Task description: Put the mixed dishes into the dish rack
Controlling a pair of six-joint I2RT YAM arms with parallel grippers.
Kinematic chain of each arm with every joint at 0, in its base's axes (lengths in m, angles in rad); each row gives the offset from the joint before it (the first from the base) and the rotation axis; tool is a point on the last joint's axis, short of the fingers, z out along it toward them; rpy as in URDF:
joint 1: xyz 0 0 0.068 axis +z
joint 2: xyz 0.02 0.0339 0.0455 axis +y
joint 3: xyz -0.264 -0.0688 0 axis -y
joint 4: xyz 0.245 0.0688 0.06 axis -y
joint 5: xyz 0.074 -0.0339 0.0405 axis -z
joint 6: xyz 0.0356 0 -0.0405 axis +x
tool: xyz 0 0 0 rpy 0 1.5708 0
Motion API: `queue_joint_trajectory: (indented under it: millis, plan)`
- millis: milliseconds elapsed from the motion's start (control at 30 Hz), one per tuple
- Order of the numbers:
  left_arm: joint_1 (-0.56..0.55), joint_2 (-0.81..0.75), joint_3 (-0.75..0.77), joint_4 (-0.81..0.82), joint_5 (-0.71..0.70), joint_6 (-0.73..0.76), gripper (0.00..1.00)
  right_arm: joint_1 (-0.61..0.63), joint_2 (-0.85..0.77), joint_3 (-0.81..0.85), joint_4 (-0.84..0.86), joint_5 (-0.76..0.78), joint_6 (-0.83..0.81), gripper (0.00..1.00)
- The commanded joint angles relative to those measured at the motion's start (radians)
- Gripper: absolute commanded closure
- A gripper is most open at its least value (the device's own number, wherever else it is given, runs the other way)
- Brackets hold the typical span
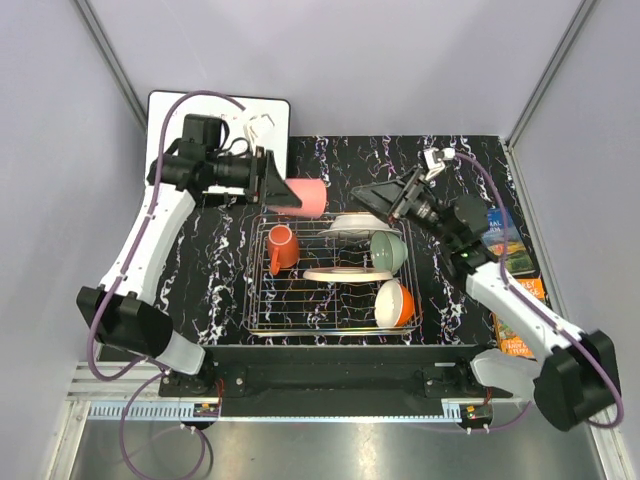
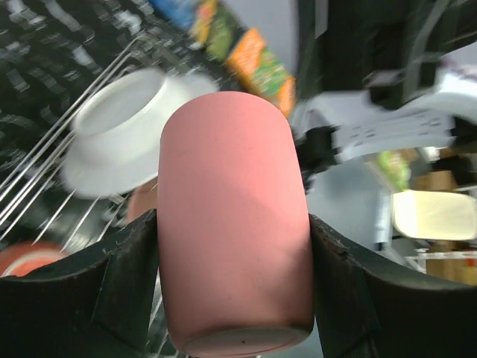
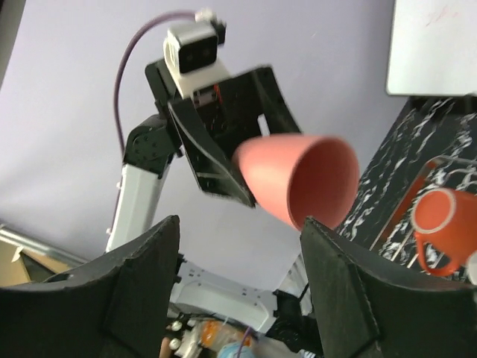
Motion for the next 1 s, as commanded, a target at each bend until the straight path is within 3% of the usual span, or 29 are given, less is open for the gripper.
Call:
queue_joint_trajectory:
  millis: [0,33,167,333,567,967]
  plan:
    - [0.002,-0.083,0.006,-0.394,-0.235,0.436,1.0,-0.047,-0.129,0.007,-0.236,0.033,-0.149,0.28]
    - [0.002,-0.099,-0.002,-0.423,-0.267,0.475,1.0,-0.059,-0.167,0.007,-0.262,0.041,-0.163,0.33]
    - [0.0,-0.123,-0.048,-0.58,-0.391,0.674,1.0,-0.095,-0.239,0.031,-0.441,0.09,-0.257,0.3]
    - [-0.003,-0.159,-0.14,-0.646,-0.514,0.782,1.0,-0.107,-0.278,0.031,-0.519,0.136,-0.293,0.31]
    - [-0.057,-0.146,-0.3,-0.579,-0.571,0.788,1.0,-0.112,-0.312,-0.004,-0.572,0.219,-0.292,0.29]
    - [-0.176,-0.07,-0.404,-0.43,-0.694,0.668,1.0,-0.122,-0.355,-0.036,-0.648,0.271,-0.322,0.28]
